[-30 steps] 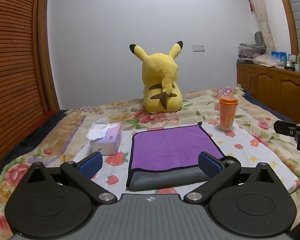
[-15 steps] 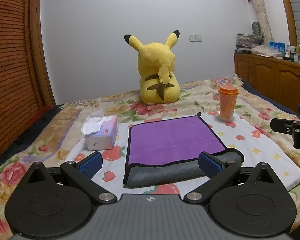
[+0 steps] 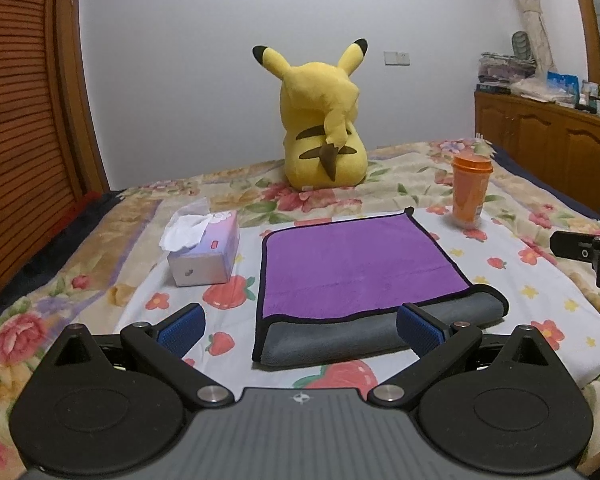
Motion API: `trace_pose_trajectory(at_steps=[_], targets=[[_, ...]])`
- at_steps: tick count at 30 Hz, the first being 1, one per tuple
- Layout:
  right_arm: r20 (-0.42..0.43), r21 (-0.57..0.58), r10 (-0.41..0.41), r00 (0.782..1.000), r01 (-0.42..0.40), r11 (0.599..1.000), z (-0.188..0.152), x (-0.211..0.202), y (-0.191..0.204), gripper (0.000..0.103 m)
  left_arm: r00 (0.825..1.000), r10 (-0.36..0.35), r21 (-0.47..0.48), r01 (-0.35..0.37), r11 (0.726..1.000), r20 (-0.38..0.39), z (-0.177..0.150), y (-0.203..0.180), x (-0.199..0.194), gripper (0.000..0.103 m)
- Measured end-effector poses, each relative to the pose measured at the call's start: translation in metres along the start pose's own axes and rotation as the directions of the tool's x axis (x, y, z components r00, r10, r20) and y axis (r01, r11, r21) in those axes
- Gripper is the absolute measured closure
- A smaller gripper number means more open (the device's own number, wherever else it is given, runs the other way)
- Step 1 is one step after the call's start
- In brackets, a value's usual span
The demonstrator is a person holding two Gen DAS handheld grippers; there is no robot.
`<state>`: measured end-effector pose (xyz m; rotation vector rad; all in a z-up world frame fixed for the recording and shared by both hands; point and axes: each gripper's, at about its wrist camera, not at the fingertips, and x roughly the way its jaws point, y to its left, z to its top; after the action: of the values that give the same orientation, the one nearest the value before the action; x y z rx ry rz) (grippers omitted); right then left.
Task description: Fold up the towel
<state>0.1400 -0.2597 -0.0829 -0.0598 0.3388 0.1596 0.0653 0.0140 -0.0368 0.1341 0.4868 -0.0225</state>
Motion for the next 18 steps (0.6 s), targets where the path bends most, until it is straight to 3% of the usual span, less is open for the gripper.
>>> trace_pose_trajectory(at_steps=[18], targets=[[-0.074, -0.037, 0.045, 0.996, -0.048, 0.998, 0.002, 0.032, 0.006, 0.000, 0.998, -0.004, -0.012, 0.003, 1.000, -0.063, 0.004, 0.009, 0.033, 0.000]])
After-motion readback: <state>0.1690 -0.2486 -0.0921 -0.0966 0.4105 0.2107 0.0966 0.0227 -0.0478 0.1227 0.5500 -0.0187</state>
